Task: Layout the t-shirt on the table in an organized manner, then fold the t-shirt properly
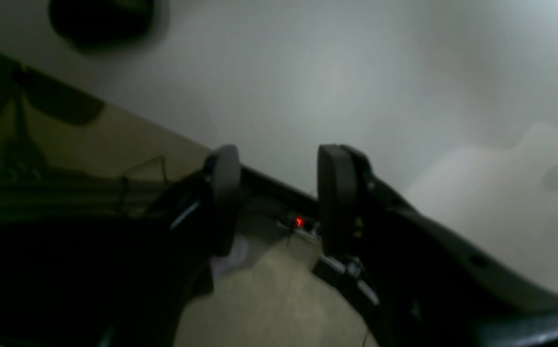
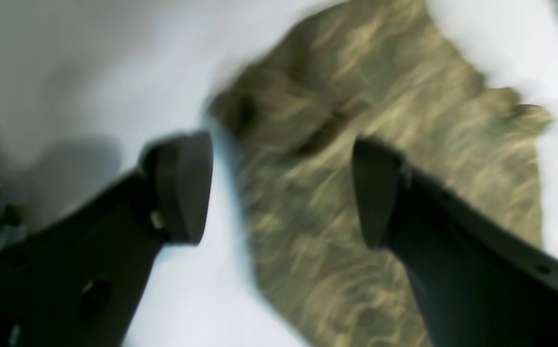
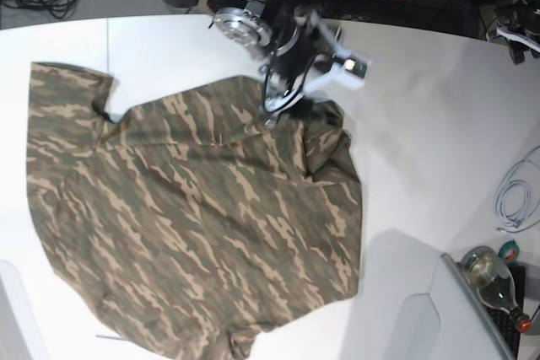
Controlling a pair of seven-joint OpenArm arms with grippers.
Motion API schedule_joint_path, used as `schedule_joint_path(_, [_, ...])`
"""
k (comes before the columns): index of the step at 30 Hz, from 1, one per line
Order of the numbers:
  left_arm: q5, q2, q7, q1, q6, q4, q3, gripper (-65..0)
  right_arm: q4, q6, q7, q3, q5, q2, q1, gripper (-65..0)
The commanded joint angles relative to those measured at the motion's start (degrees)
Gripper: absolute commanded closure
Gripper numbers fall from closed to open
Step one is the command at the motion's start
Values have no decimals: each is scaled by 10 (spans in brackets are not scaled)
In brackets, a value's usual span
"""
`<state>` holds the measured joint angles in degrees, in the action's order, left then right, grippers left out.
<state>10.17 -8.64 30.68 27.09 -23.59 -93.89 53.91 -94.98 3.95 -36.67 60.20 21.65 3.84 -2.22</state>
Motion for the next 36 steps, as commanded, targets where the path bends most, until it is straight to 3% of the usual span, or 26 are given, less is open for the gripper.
schedule_joint_path(1, [2, -7, -11, 5, 4, -11, 5, -258, 3, -40, 17, 5, 30, -46, 16, -437])
schedule_joint_path(4, [2, -8, -11, 5, 4, -13, 9, -258, 49, -35, 10, -14, 13, -70, 37, -414])
schedule_joint_path(8, [2, -9, -11, 6, 4, -19, 10, -258, 101, -35, 13, -15, 13, -73, 57, -390])
schedule_joint_path(12, [2, -9, -14, 23, 3, -25, 7, -258, 130, -38, 53, -20, 13, -74, 64, -390])
schedule_joint_path(18, [2, -11, -14, 27, 3, -34, 6, -258, 104, -37, 54, -60, 14, -67, 33, -390])
schedule_joint_path(23, [2, -12, -14, 26, 3, -32, 7, -258, 73, -38, 55, -74, 14, -26, 23, -390])
schedule_joint_path(32, [8, -11, -14, 24, 3, -31, 2, -258, -12, -35, 85, -273, 13, 13, -45, -390])
schedule_joint_path(36, [8, -9, -16, 27, -5, -53, -80, -267, -18, -35, 102, -360, 12, 8, -71, -390])
